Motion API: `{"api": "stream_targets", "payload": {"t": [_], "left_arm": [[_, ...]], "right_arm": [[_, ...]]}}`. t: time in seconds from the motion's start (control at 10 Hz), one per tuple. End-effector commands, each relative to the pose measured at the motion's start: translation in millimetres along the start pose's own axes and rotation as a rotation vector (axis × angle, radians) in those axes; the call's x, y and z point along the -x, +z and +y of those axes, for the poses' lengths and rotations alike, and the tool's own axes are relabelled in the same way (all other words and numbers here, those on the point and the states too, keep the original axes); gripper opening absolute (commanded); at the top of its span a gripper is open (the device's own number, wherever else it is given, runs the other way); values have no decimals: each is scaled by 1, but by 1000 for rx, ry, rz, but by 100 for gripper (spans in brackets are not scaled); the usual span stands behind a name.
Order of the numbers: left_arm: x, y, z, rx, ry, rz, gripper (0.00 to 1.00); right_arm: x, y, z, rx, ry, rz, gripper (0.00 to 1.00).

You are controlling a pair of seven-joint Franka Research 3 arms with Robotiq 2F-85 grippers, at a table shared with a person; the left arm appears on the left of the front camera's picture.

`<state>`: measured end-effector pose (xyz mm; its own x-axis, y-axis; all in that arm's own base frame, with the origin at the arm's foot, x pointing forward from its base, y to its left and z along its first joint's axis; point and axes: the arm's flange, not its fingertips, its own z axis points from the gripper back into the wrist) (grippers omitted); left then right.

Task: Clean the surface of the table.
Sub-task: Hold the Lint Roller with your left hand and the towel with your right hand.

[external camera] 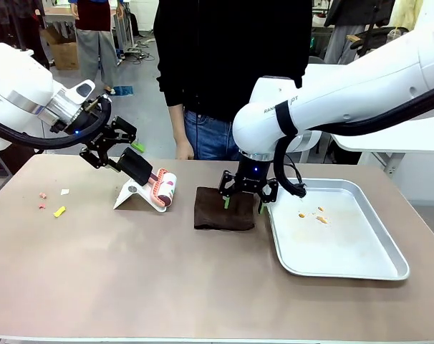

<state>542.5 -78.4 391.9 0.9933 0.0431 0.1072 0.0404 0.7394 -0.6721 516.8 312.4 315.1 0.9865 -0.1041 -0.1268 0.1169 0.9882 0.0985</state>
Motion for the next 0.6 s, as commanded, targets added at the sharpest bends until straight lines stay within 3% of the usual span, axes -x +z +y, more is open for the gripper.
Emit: {"api": "stream_targets", "payload": {"t": [0.0,0.1,0.2,0.3,0.4,0.5], "left_arm": [[0,1,1,-8,-30,12,57],[1,1,1,-13,-35,19,40],[1,2,1,-14,-40,18,0],[1,2,1,-16,-41,16,0],[1,2,0,-19,-40,13,0],[1,1,0,-22,-39,14,14]], "right_arm": [[-6,-1,10,64,-31,-20,100],[-8,-4,10,84,-42,-32,100],[-9,-7,12,73,-29,-31,100],[-10,-10,14,46,-8,-21,47],[-10,-10,14,42,4,-21,42],[-10,-11,15,33,8,-22,0]]}}
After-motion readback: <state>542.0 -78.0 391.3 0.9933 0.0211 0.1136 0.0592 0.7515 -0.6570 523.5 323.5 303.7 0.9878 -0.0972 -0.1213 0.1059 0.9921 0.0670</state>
